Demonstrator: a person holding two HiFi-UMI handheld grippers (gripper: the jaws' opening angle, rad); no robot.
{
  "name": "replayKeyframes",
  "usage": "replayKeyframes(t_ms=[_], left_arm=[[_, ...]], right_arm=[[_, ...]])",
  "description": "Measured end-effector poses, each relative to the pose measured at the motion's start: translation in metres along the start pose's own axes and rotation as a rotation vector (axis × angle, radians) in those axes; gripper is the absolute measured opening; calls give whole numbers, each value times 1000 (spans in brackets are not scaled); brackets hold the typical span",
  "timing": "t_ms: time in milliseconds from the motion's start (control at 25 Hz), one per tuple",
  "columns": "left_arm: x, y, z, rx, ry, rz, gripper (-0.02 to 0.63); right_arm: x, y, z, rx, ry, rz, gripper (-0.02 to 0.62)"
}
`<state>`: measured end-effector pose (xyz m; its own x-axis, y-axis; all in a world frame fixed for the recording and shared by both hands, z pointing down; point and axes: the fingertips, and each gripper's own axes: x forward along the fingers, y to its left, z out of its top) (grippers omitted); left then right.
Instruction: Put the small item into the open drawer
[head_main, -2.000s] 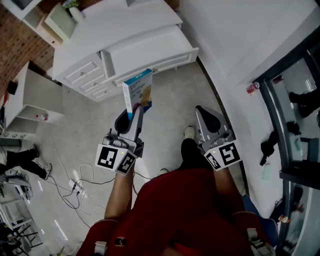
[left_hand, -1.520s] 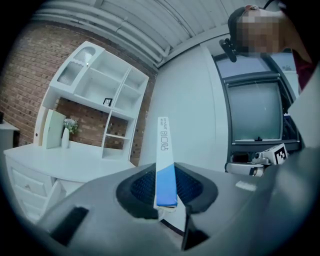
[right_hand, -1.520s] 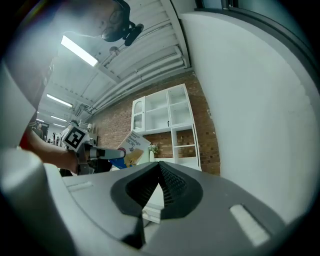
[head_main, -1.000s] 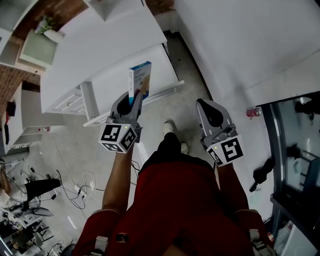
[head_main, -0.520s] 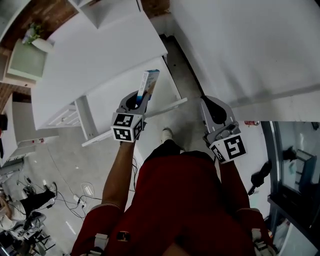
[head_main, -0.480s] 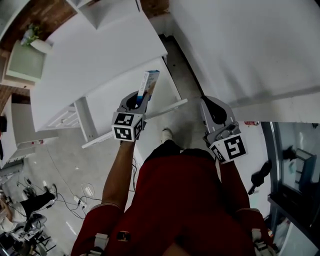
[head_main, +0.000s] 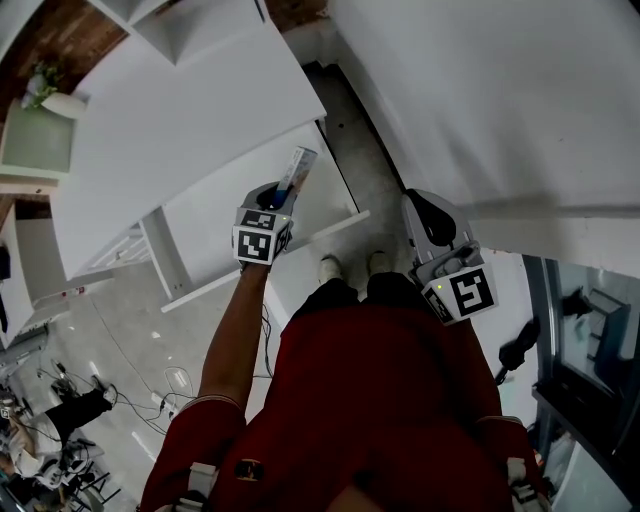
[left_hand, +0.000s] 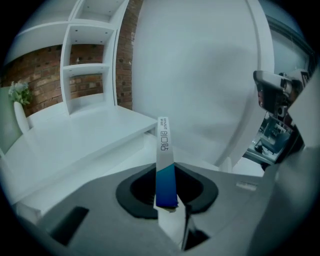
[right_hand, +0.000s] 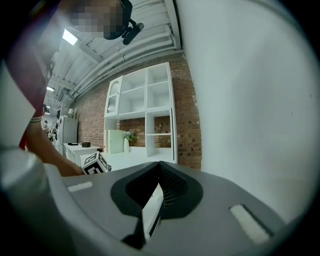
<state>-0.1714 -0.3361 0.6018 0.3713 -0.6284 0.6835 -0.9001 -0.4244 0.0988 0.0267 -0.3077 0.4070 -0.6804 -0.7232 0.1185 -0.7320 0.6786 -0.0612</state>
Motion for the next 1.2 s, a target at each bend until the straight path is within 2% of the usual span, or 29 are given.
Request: replayKeyframes(t_ms=[560,1040,1200], left_arm=[[59,11,-34,25,188,28,80],[79,7,-47,74,216,23,94],[74,3,-43,75,221,12,163]], right_arm=[[7,-39,0,-8,26,-11,12],[5,-50,-4,-7,44,-28,12],[9,-47,-4,-13,43,-6,12]])
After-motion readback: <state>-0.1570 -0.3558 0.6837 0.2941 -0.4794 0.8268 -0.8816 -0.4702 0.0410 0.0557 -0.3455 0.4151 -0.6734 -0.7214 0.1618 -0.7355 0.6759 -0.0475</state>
